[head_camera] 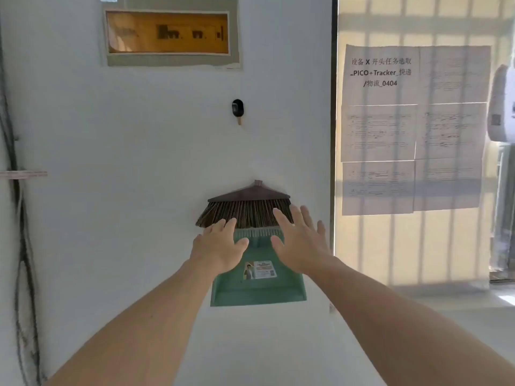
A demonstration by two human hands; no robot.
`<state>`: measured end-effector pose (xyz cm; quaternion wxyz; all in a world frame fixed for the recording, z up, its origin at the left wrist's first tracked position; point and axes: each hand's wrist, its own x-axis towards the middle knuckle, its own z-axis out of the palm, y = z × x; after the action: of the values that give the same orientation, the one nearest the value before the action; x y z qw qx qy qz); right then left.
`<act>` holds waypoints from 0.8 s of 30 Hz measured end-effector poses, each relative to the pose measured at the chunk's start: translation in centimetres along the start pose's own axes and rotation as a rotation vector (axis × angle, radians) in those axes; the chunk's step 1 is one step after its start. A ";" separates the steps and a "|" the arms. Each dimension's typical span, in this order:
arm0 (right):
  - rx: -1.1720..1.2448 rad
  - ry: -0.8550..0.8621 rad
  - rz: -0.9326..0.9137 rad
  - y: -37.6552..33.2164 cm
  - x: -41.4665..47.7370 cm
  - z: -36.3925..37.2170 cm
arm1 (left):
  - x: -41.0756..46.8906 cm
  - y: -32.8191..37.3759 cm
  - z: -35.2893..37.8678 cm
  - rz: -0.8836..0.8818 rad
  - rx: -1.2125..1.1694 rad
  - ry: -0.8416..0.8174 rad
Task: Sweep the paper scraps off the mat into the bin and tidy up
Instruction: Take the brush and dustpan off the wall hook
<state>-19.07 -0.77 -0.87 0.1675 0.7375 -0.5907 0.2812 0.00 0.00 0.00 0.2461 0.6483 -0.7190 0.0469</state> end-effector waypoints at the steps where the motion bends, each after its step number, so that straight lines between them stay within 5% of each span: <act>1: -0.001 -0.022 0.022 -0.1 1.6 0.8 | 1.4 -0.9 0.2 -0.012 -0.014 -0.042; 6: 0.055 -0.075 0.132 -0.4 9.1 4.1 | 8.6 -4.8 2.2 -0.039 -0.052 -0.184; 24: -0.145 0.007 0.051 -0.8 22.0 8.8 | 18.8 -8.3 7.6 0.075 -0.292 -0.294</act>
<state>-13.26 -22.76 5.75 0.2152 0.7071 -0.6276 0.2444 5.00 -21.33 -0.99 0.2279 0.5783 -0.7700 -0.1438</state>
